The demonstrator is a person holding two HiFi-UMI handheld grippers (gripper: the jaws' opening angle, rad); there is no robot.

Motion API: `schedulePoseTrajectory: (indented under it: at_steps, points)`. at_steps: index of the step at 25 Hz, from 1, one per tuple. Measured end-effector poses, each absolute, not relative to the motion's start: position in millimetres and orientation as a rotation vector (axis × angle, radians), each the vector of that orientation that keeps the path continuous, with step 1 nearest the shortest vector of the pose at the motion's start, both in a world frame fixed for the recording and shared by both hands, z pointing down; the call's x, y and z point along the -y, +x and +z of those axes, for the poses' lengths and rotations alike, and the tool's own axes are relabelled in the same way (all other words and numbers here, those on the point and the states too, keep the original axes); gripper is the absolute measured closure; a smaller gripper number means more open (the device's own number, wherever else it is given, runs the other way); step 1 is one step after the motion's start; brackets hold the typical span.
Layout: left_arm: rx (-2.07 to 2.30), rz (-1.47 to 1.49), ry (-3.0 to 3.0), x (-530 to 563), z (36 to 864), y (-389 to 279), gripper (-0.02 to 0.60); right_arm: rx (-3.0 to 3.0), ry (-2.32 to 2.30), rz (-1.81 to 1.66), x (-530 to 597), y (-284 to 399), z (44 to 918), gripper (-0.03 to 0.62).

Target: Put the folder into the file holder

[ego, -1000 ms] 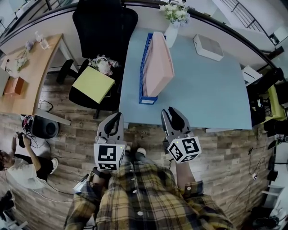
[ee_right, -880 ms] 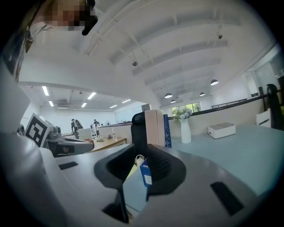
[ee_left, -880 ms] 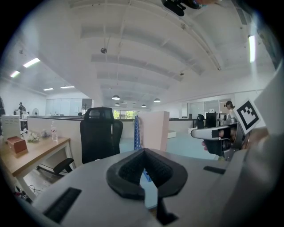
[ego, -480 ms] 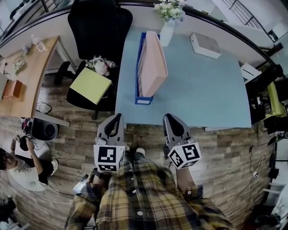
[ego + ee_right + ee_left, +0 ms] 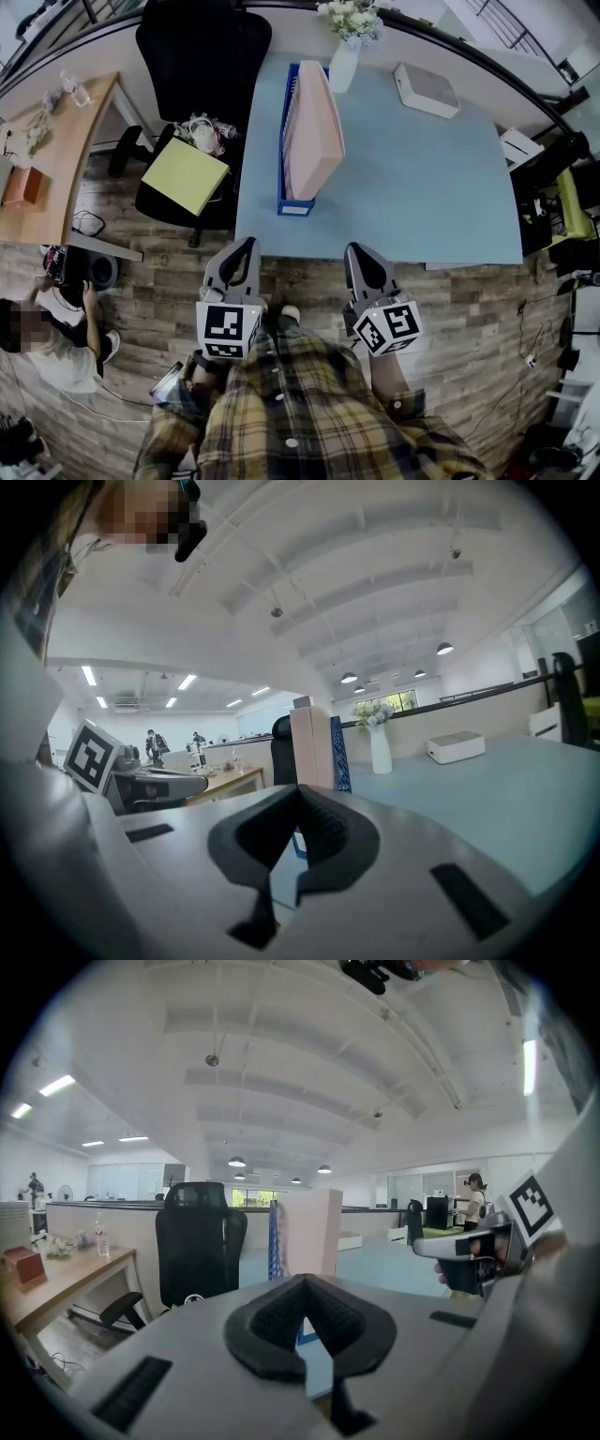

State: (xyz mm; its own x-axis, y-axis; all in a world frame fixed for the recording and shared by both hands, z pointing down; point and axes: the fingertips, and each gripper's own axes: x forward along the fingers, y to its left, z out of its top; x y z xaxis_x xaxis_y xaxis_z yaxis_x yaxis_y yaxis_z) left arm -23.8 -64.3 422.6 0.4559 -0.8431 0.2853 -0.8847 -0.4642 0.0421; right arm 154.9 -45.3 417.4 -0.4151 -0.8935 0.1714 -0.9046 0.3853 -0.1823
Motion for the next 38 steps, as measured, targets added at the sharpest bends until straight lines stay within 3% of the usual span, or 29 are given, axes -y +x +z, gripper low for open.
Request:
schedulePoseTrajectory:
  at_steps: [38]
  points:
    - [1.531, 0.328, 2.508, 71.2, 422.3, -23.7, 0.591, 2.536, 1.701, 0.401, 52.8, 165.5, 421.7, 0.591]
